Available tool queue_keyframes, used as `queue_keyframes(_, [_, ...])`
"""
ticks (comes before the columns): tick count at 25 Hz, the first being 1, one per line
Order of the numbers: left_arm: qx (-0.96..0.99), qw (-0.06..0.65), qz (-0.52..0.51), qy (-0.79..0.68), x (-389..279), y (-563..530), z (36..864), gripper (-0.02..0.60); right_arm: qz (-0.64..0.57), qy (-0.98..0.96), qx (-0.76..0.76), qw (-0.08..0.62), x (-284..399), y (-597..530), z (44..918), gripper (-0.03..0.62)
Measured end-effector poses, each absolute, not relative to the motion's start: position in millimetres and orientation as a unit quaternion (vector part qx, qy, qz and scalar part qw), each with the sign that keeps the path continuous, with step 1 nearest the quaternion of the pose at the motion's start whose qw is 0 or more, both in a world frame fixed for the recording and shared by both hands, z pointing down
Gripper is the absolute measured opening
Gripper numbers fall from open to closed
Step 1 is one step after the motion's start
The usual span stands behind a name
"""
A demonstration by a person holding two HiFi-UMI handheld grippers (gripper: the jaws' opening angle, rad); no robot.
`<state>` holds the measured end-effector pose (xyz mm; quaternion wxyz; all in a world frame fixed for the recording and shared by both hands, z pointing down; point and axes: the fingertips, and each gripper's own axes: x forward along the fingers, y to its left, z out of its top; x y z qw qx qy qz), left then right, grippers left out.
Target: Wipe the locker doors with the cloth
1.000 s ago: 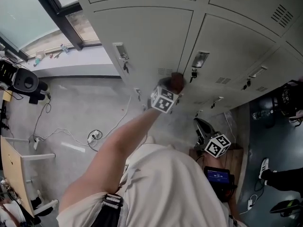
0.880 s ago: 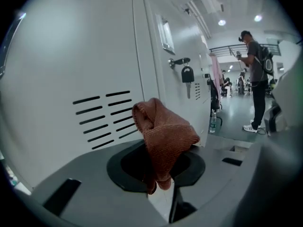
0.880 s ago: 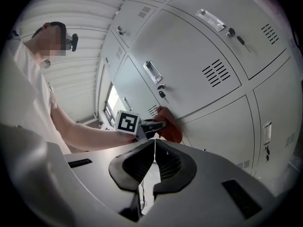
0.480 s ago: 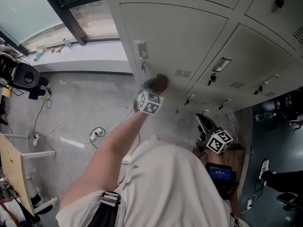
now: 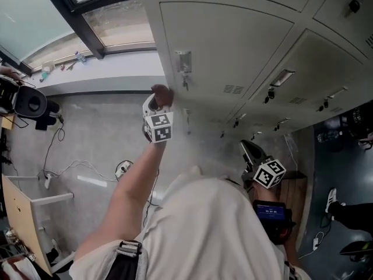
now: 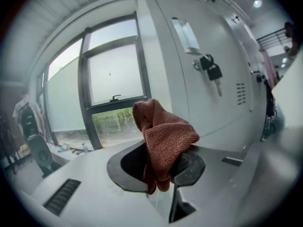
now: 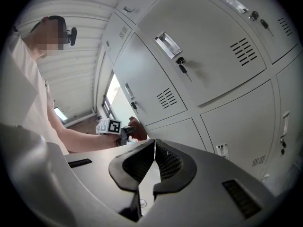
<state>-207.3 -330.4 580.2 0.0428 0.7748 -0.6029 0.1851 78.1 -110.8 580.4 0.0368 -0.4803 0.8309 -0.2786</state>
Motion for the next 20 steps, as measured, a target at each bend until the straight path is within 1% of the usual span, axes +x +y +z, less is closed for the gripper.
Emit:
queue_keyframes(3, [0.773,0.049,0.155,-0.614,-189.0,-330.7,561.0,0.082,-0.287,0.821,-0.491,0.047,77.7,-103.3,587.5,0.020])
queue_keyframes(7, [0.739,0.087,0.133,-0.654,-175.6,-326.0,563.1,0.081,-0.295,0.812,-0.503,0.042,82.0,-96.0,593.1,0.020])
queue_keyframes(12, [0.724,0.128,0.106,-0.670,-160.7,-320.3,563.5,0.083,-0.294,0.808,-0.508,0.050,98.2,-97.0,589.0,0.020])
queue_keyframes(15, [0.731,0.127,0.095,-0.664,-145.2,-315.0,556.9,0.081,-0.296,0.810,-0.505,0.045,109.3,-94.1,590.6,0.020])
queue_keyframes(20, [0.775,0.105,0.095,-0.616,-79.4,-301.2,547.8,0.083,-0.297,0.809,-0.505,0.049,138.2,-94.6,587.0,0.020])
